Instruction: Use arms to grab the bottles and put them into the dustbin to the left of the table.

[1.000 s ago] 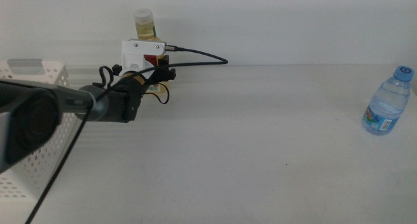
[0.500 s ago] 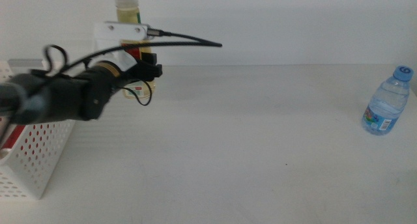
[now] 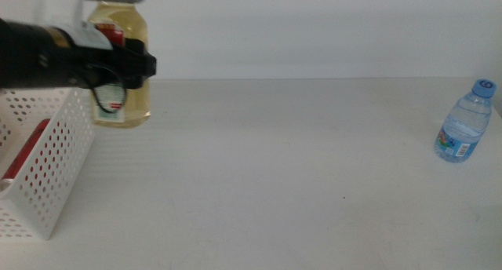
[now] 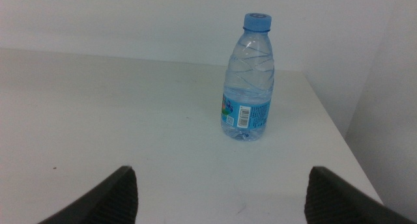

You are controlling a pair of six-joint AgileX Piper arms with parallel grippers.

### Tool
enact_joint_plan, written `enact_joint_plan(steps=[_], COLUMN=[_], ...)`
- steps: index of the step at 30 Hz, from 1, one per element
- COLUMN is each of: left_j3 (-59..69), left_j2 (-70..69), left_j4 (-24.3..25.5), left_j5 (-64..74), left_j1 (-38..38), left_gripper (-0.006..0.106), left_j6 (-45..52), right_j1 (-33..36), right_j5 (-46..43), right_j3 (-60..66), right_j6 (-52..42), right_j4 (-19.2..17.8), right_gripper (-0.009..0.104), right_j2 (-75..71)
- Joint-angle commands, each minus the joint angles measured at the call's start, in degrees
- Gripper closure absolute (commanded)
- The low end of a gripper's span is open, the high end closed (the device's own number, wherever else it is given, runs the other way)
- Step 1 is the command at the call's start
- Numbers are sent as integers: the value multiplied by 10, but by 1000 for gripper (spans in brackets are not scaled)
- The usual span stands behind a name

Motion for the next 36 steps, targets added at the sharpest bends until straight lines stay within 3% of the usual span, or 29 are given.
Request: enact_joint_plan(steps=[1,10,19,28,36], left_j3=[-57,-200,-293,-373,-374], left_j2=[-47,-33,28,148,248], left_j4=[-2,22,12,27,64], left_j5=[32,328,470,529,517], left_j1=[0,65,223,301,314], left_gripper=[106,106,106,106,106], left_j6=[1,9,118,182,184], right_j1=[-3,-3,-3,-3,-3], right_j5=[-44,-44,-44,-44,-44], right_j3=[-4,-4,-4,-4,-4], right_j6=[-3,-3,-3,-3,-3], right_j4=[-4,-4,-4,-4,-4], right_gripper=[28,28,28,28,28], right_j2=[-15,-15,-15,-15,-15])
